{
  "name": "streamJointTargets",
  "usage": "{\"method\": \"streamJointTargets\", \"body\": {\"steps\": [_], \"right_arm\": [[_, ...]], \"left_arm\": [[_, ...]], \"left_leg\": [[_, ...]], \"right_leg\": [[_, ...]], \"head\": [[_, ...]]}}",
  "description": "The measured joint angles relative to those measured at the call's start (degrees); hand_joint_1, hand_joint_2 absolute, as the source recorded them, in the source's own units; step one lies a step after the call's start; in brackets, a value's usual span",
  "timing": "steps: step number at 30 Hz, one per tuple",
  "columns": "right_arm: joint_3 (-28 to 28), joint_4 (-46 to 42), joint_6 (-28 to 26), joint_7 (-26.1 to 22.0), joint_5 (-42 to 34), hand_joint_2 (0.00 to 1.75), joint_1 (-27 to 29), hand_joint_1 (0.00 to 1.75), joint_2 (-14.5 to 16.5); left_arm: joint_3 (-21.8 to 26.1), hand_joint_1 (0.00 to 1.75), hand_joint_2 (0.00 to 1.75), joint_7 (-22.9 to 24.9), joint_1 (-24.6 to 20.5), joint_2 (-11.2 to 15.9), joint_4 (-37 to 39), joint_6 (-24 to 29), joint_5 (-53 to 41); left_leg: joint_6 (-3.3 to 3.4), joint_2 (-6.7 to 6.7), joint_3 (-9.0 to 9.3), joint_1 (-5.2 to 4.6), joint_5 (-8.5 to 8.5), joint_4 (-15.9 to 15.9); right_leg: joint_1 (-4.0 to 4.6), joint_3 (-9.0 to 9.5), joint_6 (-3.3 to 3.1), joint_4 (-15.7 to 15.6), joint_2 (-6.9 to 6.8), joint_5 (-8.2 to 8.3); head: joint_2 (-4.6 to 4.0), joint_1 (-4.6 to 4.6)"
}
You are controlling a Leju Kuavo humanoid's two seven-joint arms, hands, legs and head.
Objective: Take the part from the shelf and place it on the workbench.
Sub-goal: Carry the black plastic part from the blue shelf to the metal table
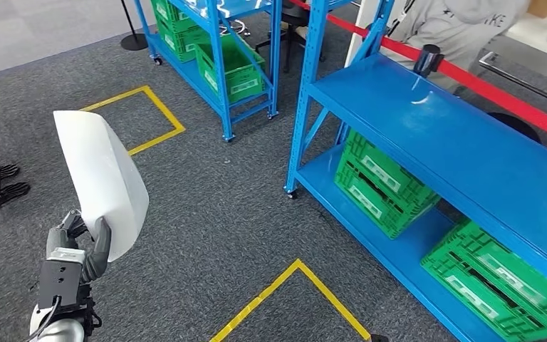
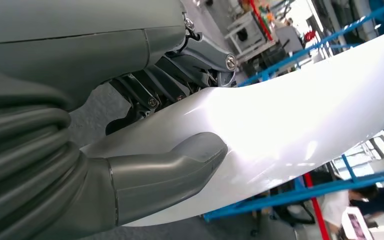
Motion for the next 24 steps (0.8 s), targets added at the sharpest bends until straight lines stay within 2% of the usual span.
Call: {"method": "streamJointTargets", "body": {"steps": [1, 2, 3, 4, 6, 7, 8, 10, 11, 12, 14, 15, 16, 17, 18, 20, 21, 22, 23, 24], "right_arm": [[0.00, 0.00, -0.12, 0.28, -0.11, 0.00, 0.11, 0.00, 0.01], [-0.01, 0.00, -0.30, 0.66, -0.26, 0.00, 0.18, 0.00, 0.02], [-0.01, 0.00, -0.54, 1.07, -0.43, 0.00, 0.22, 0.00, 0.04], [-0.02, 0.00, -0.77, 1.45, -0.56, 0.00, 0.22, 0.00, 0.05], [-0.05, 0.00, -1.05, 1.85, -0.73, 0.00, 0.25, 0.00, 0.04], [-0.09, 0.00, -1.20, 1.99, -0.83, 0.00, 0.23, 0.00, 0.04], [-0.15, 0.00, -1.39, 2.09, -0.93, 0.00, 0.20, 0.00, 0.05], [-0.32, 0.00, -1.84, 2.19, -1.08, 0.00, 0.10, 0.00, 0.09], [-0.42, 0.00, -2.01, 2.12, -1.09, 0.00, 0.11, 0.00, 0.11], [-0.51, 0.00, -2.14, 2.05, -1.08, 0.00, 0.17, 0.00, 0.12], [-0.61, 0.00, -2.25, 1.95, -1.02, 0.00, 0.39, 0.00, 0.13], [-0.65, 0.00, -2.30, 1.96, -1.02, 0.00, 0.50, 0.00, 0.13], [-0.73, 0.00, -2.33, 1.96, -0.99, 0.00, 0.58, 0.00, 0.13], [-0.80, 0.00, -2.36, 1.92, -0.90, 0.00, 0.62, 0.00, 0.13], [-0.87, 0.00, -2.38, 1.89, -0.72, 0.00, 0.62, 0.00, 0.13], [-0.92, 0.00, -2.41, 1.85, -0.32, 0.00, 0.57, 0.00, 0.13], [-0.94, 0.00, -2.56, 1.91, -0.20, 0.00, 0.52, 0.00, 0.11], [-0.97, 0.00, -2.73, 1.99, -0.16, 0.00, 0.48, 0.00, 0.09], [-1.01, 0.00, -2.91, 2.10, -0.08, 0.00, 0.42, 0.00, 0.07], [-1.04, 0.00, -3.03, 2.20, 0.03, 0.00, 0.35, 0.00, 0.05]], "left_arm": [[-0.10, 1.75, 1.75, -0.09, -0.09, 0.03, 0.13, 0.02, 0.03], [-0.17, 1.75, 1.75, -0.21, -0.16, 0.07, 0.29, 0.04, 0.10], [-0.29, 1.75, 1.75, -0.34, -0.26, 0.10, 0.46, 0.05, 0.25], [-0.47, 1.75, 1.75, -0.45, -0.42, 0.11, 0.60, 0.05, 0.39], [-0.95, 1.75, 1.75, -0.57, -0.90, 0.13, 0.83, 0.05, 0.51], [-1.18, 1.75, 1.75, -0.63, -1.15, 0.13, 0.95, 0.07, 0.49], [-1.36, 1.75, 1.75, -0.72, -1.33, 0.15, 1.09, 0.11, 0.42], [-1.57, 1.75, 1.75, -0.94, -1.46, 0.29, 1.39, 0.31, 0.24], [-1.61, 1.75, 1.75, -1.13, -1.48, 0.46, 1.55, 0.47, 0.23], [-1.65, 1.75, 1.75, -1.32, -1.58, 0.62, 1.72, 0.61, 0.28], [-1.75, 1.75, 1.75, -1.68, -1.81, 0.85, 2.07, 0.80, 0.46], [-1.80, 1.75, 1.75, -1.78, -1.84, 0.89, 2.26, 0.84, 0.57], [-1.83, 1.75, 1.75, -1.84, -1.77, 0.96, 2.46, 0.92, 0.70], [-1.84, 1.75, 1.75, -1.87, -1.68, 1.08, 2.67, 1.01, 0.83], [-1.84, 1.75, 1.75, -1.91, -1.60, 1.27, 2.87, 1.11, 0.98], [-1.84, 1.75, 1.75, -1.99, -1.58, 1.65, 3.08, 1.32, 1.20], [-1.87, 1.75, 1.75, -1.96, -1.61, 1.80, 3.13, 1.40, 1.27], [-1.91, 1.75, 1.75, -1.87, -1.62, 1.89, 3.14, 1.48, 1.32], [-1.95, 1.75, 1.75, -1.75, -1.59, 2.00, 3.15, 1.55, 1.35], [-1.98, 1.75, 1.75, -1.58, -1.48, 2.14, 3.16, 1.62, 1.38]], "left_leg": [[0.04, -0.80, -0.14, -0.09, 0.11, 0.02], [0.03, -1.65, -0.22, -0.16, 0.21, 0.03], [-0.05, -2.52, -0.24, -0.20, 0.30, 0.04], [-0.15, -3.41, -0.23, -0.21, 0.39, 0.05], [-0.54, -4.97, -0.35, -0.08, 0.64, 0.05], [-0.86, -5.64, -0.54, 0.05, 0.82, 0.02], [-1.27, -6.31, -0.77, 0.23, 1.04, -0.08], [-2.13, -7.29, -1.17, 0.45, 1.50, -0.39], [-2.37, -6.43, -1.41, 0.33, 1.41, -0.21], [-2.51, -4.80, -1.96, 0.13, 0.73, 0.75], [-2.63, -0.88, -4.37, -0.18, -2.43, 5.97], [-2.77, 0.03, -6.00, -0.15, -4.29, 9.68], [-2.93, 0.39, -7.31, -0.08, -5.52, 12.81], [-3.08, 0.56, -7.81, -0.02, -5.81, 14.38], [-3.21, 0.82, -7.14, 0.04, -5.05, 13.70], [-3.32, 2.35, -3.03, 0.09, -2.11, 6.88], [-3.09, 3.48, -0.97, 0.02, -1.05, 3.30], [-2.72, 4.23, 0.32, -0.08, -0.59, 1.02], [-2.30, 4.58, 0.83, -0.23, -0.58, -0.02], [-1.81, 4.25, 0.75, -0.41, -0.56, -0.01]], "right_leg": [[0.05, -1.36, -0.11, 2.73, 0.26, -0.73], [0.12, -1.78, -0.32, 3.43, 0.39, -0.31], [0.20, -1.05, -0.62, 1.69, 0.62, 1.26], [0.29, 0.64, -1.03, -2.04, 1.35, 3.56], [0.42, 4.14, -1.82, -9.82, 4.50, 6.87], [0.53, 5.06, -2.05, -12.02, 5.64, 7.53], [0.65, 5.32, -2.16, -12.81, 6.15, 7.52], [0.72, 5.43, -2.35, -13.35, 4.76, 7.90], [0.65, 5.61, -2.53, -13.84, 4.00, 8.20], [0.57, 5.81, -2.81, -14.34, 3.12, 8.51], [0.69, 5.98, -3.23, -14.82, 1.27, 8.78], [0.80, 5.91, -3.39, -14.76, 0.28, 8.75], [0.88, 5.83, -3.44, -14.67, -0.68, 8.71], [0.92, 5.75, -3.46, -14.56, -1.60, 8.65], [0.92, 5.68, -3.42, -14.38, -2.53, 8.55], [0.86, 5.61, -3.11, -13.84, -4.10, 8.18], [0.94, 5.58, -2.82, -13.49, -4.79, 7.90], [1.03, 5.56, -2.52, -13.23, -5.33, 7.67], [1.14, 5.59, -2.21, -13.06, -5.82, 7.53], [1.20, 5.64, -1.90, -13.02, -6.29, 7.48]], "head": [[0.00, 0.02], [0.00, 0.02], [0.00, 0.02], [0.00, 0.03], [0.00, -0.03], [0.00, 0.02], [0.00, 0.05], [0.00, 0.16], [0.00, 0.11], [0.00, -0.01], [0.00, -0.27], [0.00, -0.37], [0.00, -0.39], [0.00, -0.39], [0.00, -0.40], [0.00, -0.40], [0.00, -0.40], [0.00, -0.38], [0.00, -0.37], [0.00, -0.36]]}}
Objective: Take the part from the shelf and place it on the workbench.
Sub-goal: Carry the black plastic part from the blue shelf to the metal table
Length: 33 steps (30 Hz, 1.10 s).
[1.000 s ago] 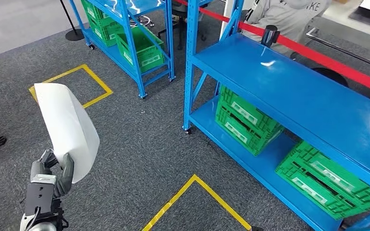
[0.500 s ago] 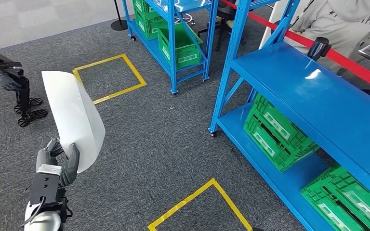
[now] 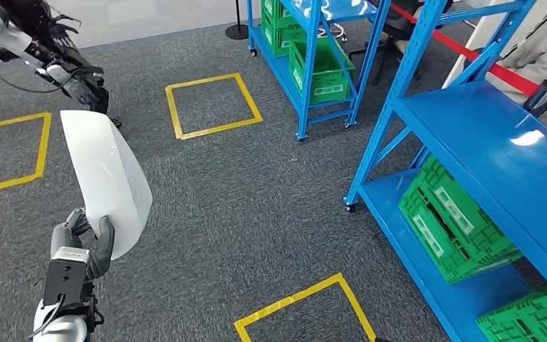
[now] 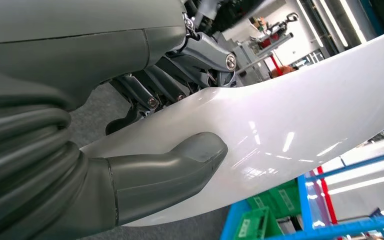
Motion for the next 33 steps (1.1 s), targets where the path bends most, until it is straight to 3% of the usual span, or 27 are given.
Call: {"method": "streamJointTargets", "body": {"steps": [2, 3, 4, 6, 8, 9, 11, 13, 15, 17, 19, 21, 23, 24, 25, 26, 28, 29, 30, 32, 33], "right_arm": [[-0.01, 0.00, -0.02, 0.25, 0.38, 0.00, -0.10, 0.00, 0.00], [-0.01, 0.00, -0.02, 0.39, 0.58, 0.00, -0.10, 0.00, 0.02], [-0.01, 0.00, -0.01, 0.55, 0.80, 0.00, -0.05, 0.00, 0.04], [-0.01, 0.00, -0.01, 0.82, 1.12, 0.00, 0.18, 0.00, 0.08], [-0.01, 0.00, 0.02, 0.97, 1.34, 0.00, 0.44, 0.00, 0.10], [-0.01, 0.00, 0.04, 0.94, 1.41, 0.00, 0.51, 0.00, 0.10], [-0.01, 0.00, 0.08, 0.55, 1.57, 0.00, 0.56, 0.00, 0.09], [-0.01, 0.00, 0.13, -0.07, 1.70, 0.00, 0.56, 0.00, 0.01], [-0.01, 0.00, 0.24, -0.39, 1.92, 0.00, 0.37, 0.00, -0.07], [0.00, 0.00, 0.32, -0.41, 2.18, 0.00, 0.13, 0.00, -0.15], [0.02, 0.00, 0.34, -0.38, 2.32, 0.00, 0.11, 0.00, -0.24], [0.02, 0.00, 0.33, -0.21, 2.41, 0.00, 0.27, 0.00, -0.32], [0.02, 0.00, 0.33, 0.24, 2.61, 0.00, 0.50, 0.00, -0.42], [0.02, 0.00, 0.33, 0.52, 2.75, 0.00, 0.56, 0.00, -0.46], [0.03, 0.00, 0.34, 0.81, 2.91, 0.00, 0.58, 0.00, -0.49], [0.04, 0.00, 0.42, 1.10, 3.05, 0.00, 0.56, 0.00, -0.51], [0.09, 0.00, 0.64, 1.54, 3.31, 0.00, 0.48, 0.00, -0.52], [0.11, 0.00, 0.75, 1.71, 3.43, 0.00, 0.42, 0.00, -0.53], [0.13, 0.00, 0.81, 1.80, 3.53, 0.00, 0.35, 0.00, -0.54], [0.19, 0.00, 0.92, 1.86, 3.69, 0.00, 0.13, 0.00, -0.55], [0.23, 0.00, 0.99, 1.85, 3.80, 0.00, 0.02, 0.00, -0.55]], "left_arm": [[-0.01, 1.75, 1.75, 0.42, 0.42, 0.30, -0.16, 0.10, 0.03], [-0.01, 1.75, 1.75, 0.68, 0.66, 0.39, -0.34, 0.14, 0.03], [-0.06, 1.75, 1.75, 0.90, 0.86, 0.43, -0.52, 0.16, 0.03], [-0.26, 1.75, 1.75, 1.14, 1.27, 0.49, -0.81, 0.30, -0.02], [-0.42, 1.75, 1.75, 1.17, 2.03, 0.61, -0.95, 0.58, -0.01], [-0.43, 1.75, 1.75, 1.16, 2.47, 0.68, -1.01, 0.70, 0.06], [-0.43, 1.75, 1.75, 1.13, 3.01, 0.73, -1.08, 0.79, 0.31], [-0.45, 1.75, 1.75, 1.08, 2.97, 0.62, -1.10, 0.81, 0.56], [-0.48, 1.75, 1.75, 0.98, 2.83, 0.55, -1.08, 0.88, 0.84], [-0.50, 1.75, 1.75, 0.81, 2.93, 0.59, -1.08, 1.02, 1.14], [-0.53, 1.75, 1.75, 0.64, 3.01, 0.66, -1.08, 1.19, 1.37], [-0.60, 1.75, 1.75, 0.51, 3.03, 0.68, -1.10, 1.35, 1.52], [-0.64, 1.75, 1.75, 0.49, 3.28, 0.67, -1.11, 1.63, 1.61], [-0.64, 1.75, 1.75, 0.53, 3.48, 0.67, -1.15, 1.86, 1.62], [-0.64, 1.75, 1.75, 0.65, 3.65, 0.66, -1.23, 2.14, 1.59], [-0.64, 1.75, 1.75, 0.90, 3.78, 0.62, -1.39, 2.42, 1.52], [-0.64, 1.75, 1.75, 1.62, 3.81, 0.44, -1.77, 2.93, 1.28], [-0.64, 1.75, 1.75, 1.97, 3.80, 0.27, -1.93, 3.10, 1.11], [-0.63, 1.75, 1.75, 2.24, 3.82, 0.13, -2.02, 3.20, 0.93], [-0.58, 1.75, 1.75, 2.65, 3.96, -0.05, -2.14, 3.27, 0.55], [-0.55, 1.75, 1.75, 2.78, 4.02, -0.10, -2.27, 3.30, 0.38]], "left_leg": [[0.72, -1.23, -0.22, -0.06, 0.25, -0.12], [1.07, -1.81, -0.31, 0.03, 0.44, -0.25], [1.40, -2.40, -0.39, 0.17, 0.65, -0.38], [1.78, -3.66, -0.71, 0.25, 0.96, -0.41], [1.84, -5.17, -1.05, 0.19, 1.16, -0.32], [1.77, -5.98, -1.15, 0.17, 1.24, -0.27], [1.52, -7.69, -1.24, 0.21, 1.42, -0.17], [1.00, -9.31, -1.42, 0.27, 1.72, -0.09], [0.19, -10.70, -1.81, 0.47, 2.19, -0.24], [-0.64, -11.42, -2.24, 0.67, 2.68, -0.56], [-0.96, -8.62, -3.38, 0.43, 1.50, 1.18], [-1.04, -4.86, -6.15, 0.20, -2.23, 7.42], [-1.28, -3.87, -8.87, 0.23, -5.30, 14.28], [-1.36, -3.71, -8.92, 0.24, -5.37, 15.26], [-1.40, -3.44, -7.83, 0.24, -4.45, 13.97], [-1.38, -2.78, -5.65, 0.23, -2.85, 10.58], [-0.96, -0.19, -1.20, 0.04, -0.60, 2.92], [-0.59, 0.60, 0.05, -0.08, -0.12, 0.64], [-0.18, 0.82, 0.40, -0.24, -0.12, -0.20], [0.56, -0.65, 0.16, -0.32, 0.23, -0.21], [0.88, -1.28, 0.05, -0.25, 0.39, -0.28]], "right_leg": [[-0.21, 0.18, 0.69, 0.16, -0.21, -0.21], [-0.38, -0.04, 1.06, 0.92, 0.90, -0.94], [-0.54, -0.76, 1.40, 2.75, 2.54, -2.32], [-0.74, -3.74, 1.72, 9.50, 5.76, -6.28], [-0.79, -6.59, 1.67, 15.62, 6.56, -8.46], [-0.79, -6.80, 1.57, 16.02, 6.67, -7.94], [-0.87, -4.06, 1.21, 10.31, 7.68, -4.13], [-0.95, -0.60, 0.94, 2.88, 10.67, -1.25], [-0.80, 0.44, 0.82, 0.23, 12.13, -0.80], [-0.67, 0.48, 0.29, -0.22, 10.74, -0.28], [-0.71, 0.57, -0.61, -0.91, 9.08, 0.32], [-0.56, 0.47, -1.15, -1.17, 7.24, 0.52], [-0.36, 0.28, -1.29, -1.08, 5.30, 0.49], [-0.32, 0.22, -1.30, -1.01, 4.32, 0.47], [-0.31, 0.19, -1.26, -0.91, 3.43, 0.42], [-0.32, 0.20, -1.17, -0.77, 2.58, 0.32], [-0.15, 0.28, -0.74, -0.36, 1.16, -0.05], [-0.01, 0.32, -0.48, -0.19, 0.58, -0.21], [0.13, 0.36, -0.19, -0.08, 0.03, -0.30], [0.13, 0.43, 0.40, 0.03, -0.81, -0.43], [-0.02, 0.35, 0.79, 0.39, -0.09, -0.82]], "head": [[0.00, -0.01], [0.00, 0.03], [0.00, 0.09], [0.00, 0.20], [0.00, 0.20], [0.00, 0.20], [0.00, 0.20], [0.00, 0.19], [0.00, 0.19], [0.00, 0.19], [0.00, 0.00], [0.00, -0.28], [0.00, -0.38], [0.00, -0.39], [0.00, -0.39], [0.00, -0.40], [0.00, -0.39], [0.00, -0.35], [0.00, -0.30], [0.00, -0.26], [0.00, -0.22]]}}
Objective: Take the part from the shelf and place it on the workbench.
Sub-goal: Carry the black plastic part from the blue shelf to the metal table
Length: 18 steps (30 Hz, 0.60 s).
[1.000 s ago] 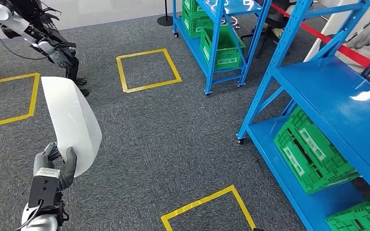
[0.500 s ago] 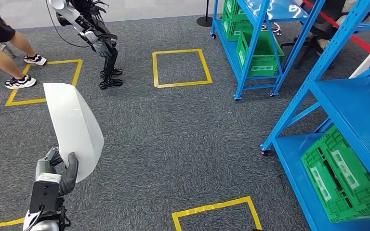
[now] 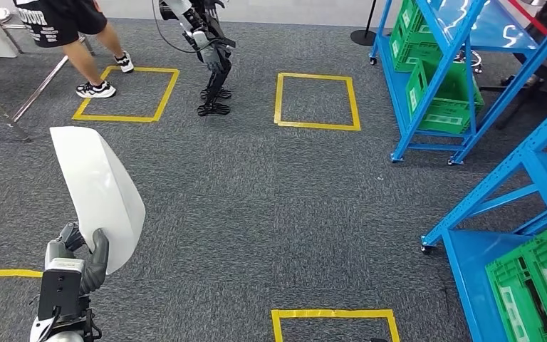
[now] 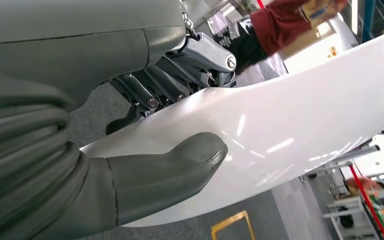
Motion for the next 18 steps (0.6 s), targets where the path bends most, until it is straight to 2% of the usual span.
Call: {"method": "streamJointTargets", "body": {"steps": [2, 3, 4, 5, 6, 7, 8, 10, 11, 12, 13, 14, 15, 16, 18], "right_arm": [[0.18, 0.00, 0.22, -0.08, 0.31, 0.00, -0.06, 0.00, 0.00], [0.30, 0.00, 0.32, -0.10, 0.51, 0.00, 0.00, 0.00, 0.00], [0.42, 0.00, 0.42, -0.11, 0.72, 0.00, 0.09, 0.00, 0.00], [0.54, 0.00, 0.48, -0.11, 0.87, 0.00, 0.18, 0.00, 0.00], [0.67, 0.00, 0.51, -0.11, 1.04, 0.00, 0.25, 0.00, 0.00], [0.78, 0.00, 0.56, -0.11, 1.19, 0.00, 0.29, 0.00, 0.00], [0.87, 0.00, 0.61, -0.11, 1.30, 0.00, 0.28, 0.00, -0.01], [0.96, 0.00, 0.69, -0.11, 1.47, 0.00, 0.24, 0.00, -0.05], [1.00, 0.00, 0.72, -0.10, 1.48, 0.00, 0.21, 0.00, -0.08], [1.03, 0.00, 0.72, -0.10, 1.49, 0.00, 0.15, 0.00, -0.10], [1.07, 0.00, 0.73, -0.09, 1.48, 0.00, 0.10, 0.00, -0.11], [1.10, 0.00, 0.75, -0.10, 1.47, 0.00, 0.04, 0.00, -0.12], [1.13, 0.00, 0.77, -0.10, 1.46, 0.00, -0.03, 0.00, -0.13], [1.16, 0.00, 0.80, -0.11, 1.46, 0.00, -0.05, 0.00, -0.15], [1.22, 0.00, 0.91, -0.11, 1.54, 0.00, 0.00, 0.00, -0.19]], "left_arm": [[0.05, 1.75, 1.75, 0.14, 0.05, -0.21, -0.34, 0.13, -0.22], [0.08, 1.75, 1.75, 0.17, 0.11, -0.34, -0.50, 0.21, -0.28], [0.10, 1.75, 1.75, 0.20, 0.23, -0.43, -0.61, 0.30, -0.31], [0.15, 1.75, 1.75, 0.20, 0.44, -0.49, -0.69, 0.38, -0.32], [0.22, 1.75, 1.75, 0.20, 0.68, -0.52, -0.76, 0.44, -0.32], [0.32, 1.75, 1.75, 0.21, 0.90, -0.54, -0.82, 0.48, -0.32], [0.41, 1.75, 1.75, 0.21, 1.05, -0.57, -0.90, 0.50, -0.32], [0.59, 1.75, 1.75, 0.21, 1.13, -0.68, -1.11, 0.54, -0.32], [0.67, 1.75, 1.75, 0.20, 1.13, -0.73, -1.22, 0.55, -0.32], [0.74, 1.75, 1.75, 0.20, 1.16, -0.76, -1.32, 0.57, -0.32], [0.79, 1.75, 1.75, 0.20, 1.23, -0.78, -1.39, 0.57, -0.33], [0.86, 1.75, 1.75, 0.20, 1.34, -0.76, -1.47, 0.58, -0.33], [0.97, 1.75, 1.75, 0.20, 1.49, -0.74, -1.54, 0.58, -0.34], [1.08, 1.75, 1.75, 0.21, 1.58, -0.72, -1.61, 0.59, -0.34], [1.26, 1.75, 1.75, 0.20, 1.53, -0.71, -1.63, 0.54, -0.34]], "left_leg": [[0.65, -1.23, -0.21, 0.27, 0.40, -0.18], [0.86, -1.87, -0.40, 0.30, 0.54, -0.16], [1.00, -2.59, -0.60, 0.30, 0.66, -0.12], [1.04, -3.37, -0.78, 0.28, 0.76, -0.07], [1.01, -4.19, -0.92, 0.27, 0.85, 0.01], [0.90, -5.05, -1.00, 0.28, 0.94, 0.07], [0.76, -5.92, -1.04, 0.31, 1.03, 0.13], [0.31, -7.56, -1.19, 0.36, 1.25, 0.26], [-0.04, -8.26, -1.36, 0.40, 1.42, 0.27], [-0.46, -8.90, -1.56, 0.48, 1.64, 0.19], [-0.98, -9.58, -1.75, 0.55, 1.92, -0.01], [-1.46, -10.25, -1.99, 0.68, 2.23, -0.26], [-1.80, -10.02, -2.29, 0.70, 2.23, -0.20], [-2.03, -8.92, -2.84, 0.60, 1.65, 0.54], [-2.24, -5.04, -5.22, 0.37, -1.80, 5.68]], "right_leg": [[-0.39, -1.55, 0.72, 3.69, 3.46, -2.56], [-0.56, -3.17, 0.93, 7.26, 5.33, -4.52], [-0.65, -5.12, 1.03, 11.37, 6.31, -6.39], [-0.70, -6.76, 1.06, 14.69, 6.65, -7.52], [-0.74, -7.61, 1.04, 16.34, 6.76, -7.60], [-0.80, -7.28, 0.96, 15.55, 6.89, -6.48], [-0.88, -5.81, 0.83, 12.49, 7.28, -4.49], [-1.10, -1.88, 0.65, 4.25, 9.95, -0.96], [-1.12, -0.64, 0.60, 1.51, 11.11, -0.14], [-1.05, -0.11, 0.52, 0.21, 11.88, 0.03], [-0.87, -0.09, 0.37, -0.02, 11.70, 0.05], [-0.85, -0.13, 0.00, -0.20, 10.89, 0.31], [-0.86, -0.12, -0.44, -0.46, 10.12, 0.61], [-0.91, -0.13, -0.94, -0.78, 9.31, 0.90], [-0.80, -0.24, -1.65, -1.16, 7.52, 1.22]], "head": [[0.00, 0.14], [0.00, 0.23], [0.00, 0.27], [0.00, 0.30], [0.00, 0.29], [0.00, 0.29], [0.00, 0.29], [0.00, 0.29], [0.00, 0.28], [0.00, 0.27], [0.00, 0.26], [0.00, 0.26], [0.00, 0.25], [0.00, 0.12], [0.00, -0.25]]}}
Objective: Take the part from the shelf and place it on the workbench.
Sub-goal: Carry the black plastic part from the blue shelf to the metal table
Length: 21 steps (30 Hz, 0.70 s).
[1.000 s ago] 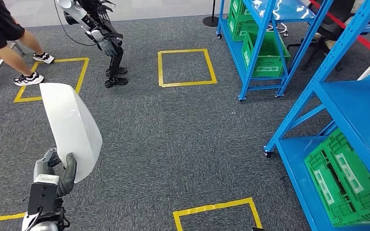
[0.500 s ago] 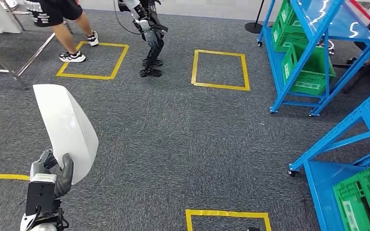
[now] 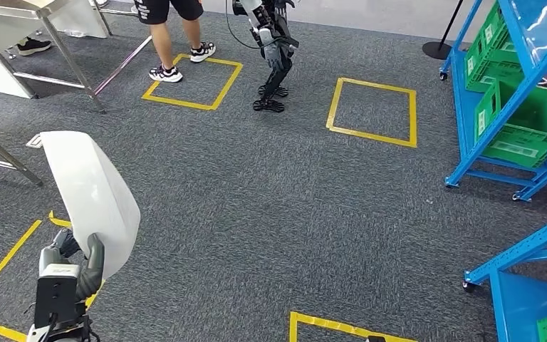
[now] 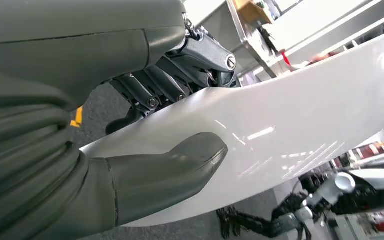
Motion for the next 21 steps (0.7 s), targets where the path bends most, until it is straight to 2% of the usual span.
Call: {"method": "streamJointTargets", "body": {"steps": [1, 2, 3, 4, 5, 7, 8, 9, 10, 11, 12, 13, 14, 16, 17, 18, 19, 20, 21], "right_arm": [[0.01, 0.00, 0.07, -0.03, 0.06, 0.00, 0.07, 0.00, -0.03], [0.02, 0.00, 0.16, -0.07, 0.14, 0.00, 0.12, 0.00, -0.07], [0.03, 0.00, 0.28, -0.16, 0.22, 0.00, 0.13, 0.00, -0.11], [0.04, 0.00, 0.38, -0.30, 0.32, 0.00, 0.09, 0.00, -0.15], [0.06, 0.00, 0.48, -0.49, 0.40, 0.00, 0.01, 0.00, -0.19], [0.08, 0.00, 0.57, -0.92, 0.51, 0.00, -0.13, 0.00, -0.22], [0.08, 0.00, 0.58, -1.07, 0.52, 0.00, -0.17, 0.00, -0.24], [0.08, 0.00, 0.59, -1.12, 0.53, 0.00, -0.19, 0.00, -0.27], [0.08, 0.00, 0.59, -1.05, 0.53, 0.00, -0.21, 0.00, -0.31], [0.09, 0.00, 0.59, -0.94, 0.55, 0.00, -0.26, 0.00, -0.33], [0.09, 0.00, 0.59, -0.81, 0.60, 0.00, -0.33, 0.00, -0.35], [0.10, 0.00, 0.58, -0.65, 0.64, 0.00, -0.37, 0.00, -0.38], [0.10, 0.00, 0.58, -0.39, 0.71, 0.00, -0.38, 0.00, -0.40], [0.10, 0.00, 0.57, 0.19, 0.78, 0.00, -0.26, 0.00, -0.45], [0.10, 0.00, 0.57, 0.53, 0.79, 0.00, -0.19, 0.00, -0.45], [0.10, 0.00, 0.57, 0.73, 0.79, 0.00, -0.12, 0.00, -0.45], [0.10, 0.00, 0.57, 0.86, 0.80, 0.00, -0.09, 0.00, -0.45], [0.10, 0.00, 0.59, 0.95, 0.82, 0.00, -0.10, 0.00, -0.45], [0.10, 0.00, 0.61, 0.95, 0.84, 0.00, -0.13, 0.00, -0.46]], "left_arm": [[0.01, 1.75, 1.75, -0.01, -0.11, -0.02, 0.06, -0.09, -0.01], [0.02, 1.75, 1.75, -0.02, -0.20, -0.03, 0.19, -0.28, -0.01], [0.03, 1.75, 1.75, -0.04, -0.29, -0.02, 0.39, -0.49, -0.02], [0.04, 1.75, 1.75, -0.08, -0.39, -0.02, 0.63, -0.69, -0.02], [0.05, 1.75, 1.75, -0.18, -0.53, -0.01, 0.86, -0.90, -0.01], [0.04, 1.75, 1.75, -0.55, -0.93, -0.01, 1.17, -1.11, 0.09], [0.03, 1.75, 1.75, -0.76, -1.16, -0.04, 1.25, -1.19, 0.20], [0.03, 1.75, 1.75, -0.94, -1.34, -0.07, 1.31, -1.20, 0.33], [0.04, 1.75, 1.75, -1.03, -1.46, -0.09, 1.35, -1.22, 0.45], [0.07, 1.75, 1.75, -1.08, -1.50, -0.09, 1.37, -1.22, 0.54], [0.10, 1.75, 1.75, -1.09, -1.50, -0.08, 1.36, -1.20, 0.58], [0.13, 1.75, 1.75, -1.11, -1.59, -0.10, 1.32, -1.19, 0.59], [0.13, 1.75, 1.75, -1.13, -1.74, -0.16, 1.28, -1.17, 0.59], [0.09, 1.75, 1.75, -1.09, -2.03, -0.40, 1.26, -1.16, 0.49], [0.07, 1.75, 1.75, -0.98, -2.11, -0.49, 1.30, -1.16, 0.33], [0.05, 1.75, 1.75, -0.85, -2.13, -0.55, 1.33, -1.17, 0.14], [0.05, 1.75, 1.75, -0.71, -2.14, -0.57, 1.37, -1.18, -0.09], [0.04, 1.75, 1.75, -0.54, -2.16, -0.60, 1.39, -1.22, -0.31], [0.02, 1.75, 1.75, -0.39, -2.23, -0.63, 1.40, -1.26, -0.46]], "left_leg": [[-0.12, 1.45, -1.61, -0.05, -2.18, 3.90], [-0.25, 2.20, -3.00, -0.04, -3.86, 7.55], [-0.33, 2.54, -3.61, -0.02, -4.55, 9.69], [-0.35, 2.76, -3.16, -0.02, -4.21, 9.75], [-0.32, 3.19, -1.39, -0.03, -2.88, 7.28], [0.05, 5.80, 3.61, -0.29, 0.04, -0.85], [0.49, 6.92, 5.43, -0.45, 0.92, -4.04], [0.96, 7.61, 6.27, -0.62, 1.19, -5.67], [1.40, 7.43, 6.31, -0.78, 1.11, -6.06], [1.84, 6.61, 6.18, -0.76, 1.33, -6.13], [2.16, 5.93, 6.11, -0.68, 1.49, -6.24], [2.50, 5.22, 6.05, -0.55, 1.69, -6.38], [2.85, 4.52, 6.00, -0.36, 1.93, -6.55], [3.28, 3.15, 5.76, -0.14, 2.25, -6.60], [3.34, 2.41, 5.61, -0.11, 2.35, -6.54], [3.32, 1.60, 5.49, -0.11, 2.42, -6.46], [3.26, 0.76, 5.40, -0.10, 2.48, -6.35], [3.15, -0.10, 5.34, -0.07, 2.53, -6.23], [3.02, -0.93, 5.29, -0.02, 2.58, -6.10]], "right_leg": [[0.16, -0.11, -0.18, -0.01, -0.90, 0.01], [0.31, -0.21, -0.24, 0.01, -1.88, 0.01], [0.41, -0.28, -0.26, 0.04, -2.79, 0.01], [0.46, -0.32, -0.26, 0.06, -3.66, 0.01], [0.48, -0.29, -0.23, 0.08, -4.50, -0.02], [0.68, -0.11, 0.02, 0.22, -5.93, -0.20], [0.85, -0.03, 0.24, 0.33, -6.55, -0.32], [1.01, 0.03, 0.46, 0.43, -7.10, -0.40], [1.11, 0.05, 0.68, 0.48, -7.66, -0.43], [1.13, 0.14, 0.92, 0.50, -8.29, -0.46], [1.03, 0.20, 1.23, 0.62, -8.37, -0.65], [0.86, 0.00, 1.57, 1.36, -7.39, -1.30], [0.66, -0.72, 1.92, 3.20, -5.76, -2.55], [0.22, -3.93, 2.42, 10.20, -2.01, -6.13], [0.11, -5.89, 2.58, 14.11, -1.24, -7.58], [0.04, -7.29, 2.67, 16.70, -0.94, -8.08], [-0.01, -7.74, 2.70, 17.22, -0.81, -7.48], [-0.08, -7.05, 2.66, 15.37, -0.57, -5.83], [-0.20, -5.40, 2.59, 11.69, 0.09, -3.62]], "head": [[0.00, -0.18], [0.00, -0.24], [0.00, -0.25], [0.00, -0.26], [0.00, -0.26], [0.00, -0.30], [0.00, -0.27], [0.00, -0.22], [0.00, -0.17], [0.00, -0.10], [0.00, -0.08], [0.00, -0.05], [0.00, 0.04], [0.00, 0.28], [0.00, 0.38], [0.00, 0.40], [0.00, 0.41], [0.00, 0.41], [0.00, 0.41]]}}
